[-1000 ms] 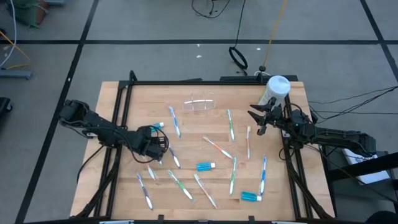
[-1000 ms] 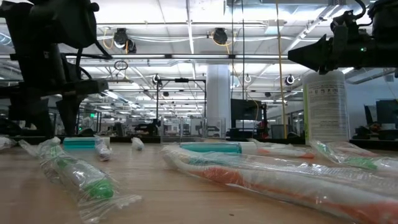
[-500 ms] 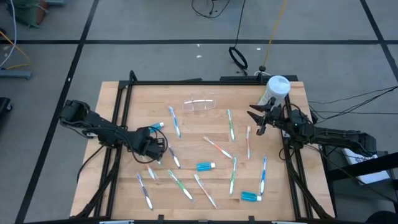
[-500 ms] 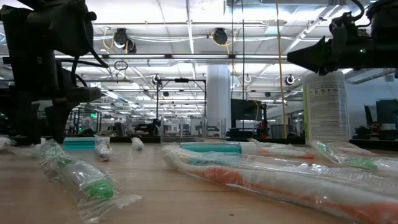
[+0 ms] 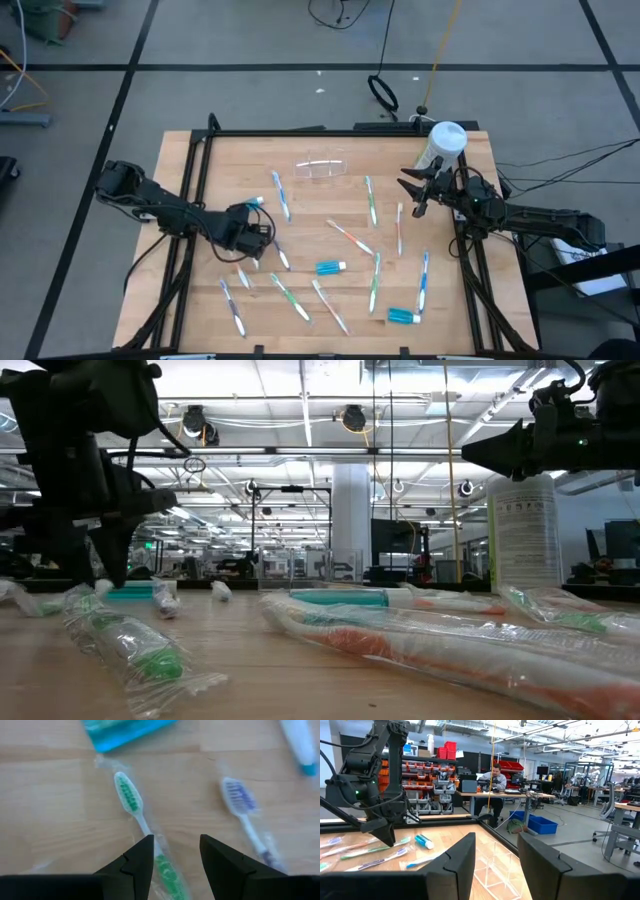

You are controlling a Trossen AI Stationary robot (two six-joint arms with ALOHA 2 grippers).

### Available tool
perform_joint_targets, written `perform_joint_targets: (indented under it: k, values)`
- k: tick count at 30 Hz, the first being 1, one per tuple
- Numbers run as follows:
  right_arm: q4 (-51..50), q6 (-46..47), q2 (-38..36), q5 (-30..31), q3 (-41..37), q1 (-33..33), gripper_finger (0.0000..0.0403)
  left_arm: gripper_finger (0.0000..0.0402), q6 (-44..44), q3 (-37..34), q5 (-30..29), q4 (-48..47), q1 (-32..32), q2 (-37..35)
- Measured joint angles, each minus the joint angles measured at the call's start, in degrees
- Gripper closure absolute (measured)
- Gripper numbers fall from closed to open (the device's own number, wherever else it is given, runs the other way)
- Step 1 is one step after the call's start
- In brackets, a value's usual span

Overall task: Pick & Place Toothbrushes
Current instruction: Put the green toothbrush into the transparent organizer

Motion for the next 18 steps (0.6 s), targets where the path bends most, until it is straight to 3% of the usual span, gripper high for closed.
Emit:
perform_joint_targets:
  k: [4,8,18]
  values:
    - [0.0,-0.3,0.0,0.0,0.0,0.0,0.0261,0.0236,2.0,0.0,-3.2,4.0,0.7,0.0]
    - [0.0,-0.3,0.0,0.0,0.0,0.0,0.0261,0.0236,10.0,0.0,-3.3,5.5,0.9,0.0]
    - [0.0,-0.3,0.1,0.0,0.0,0.0,0.0261,0.0236,13.9,0.1,1.7,6.7,1.7,-0.2]
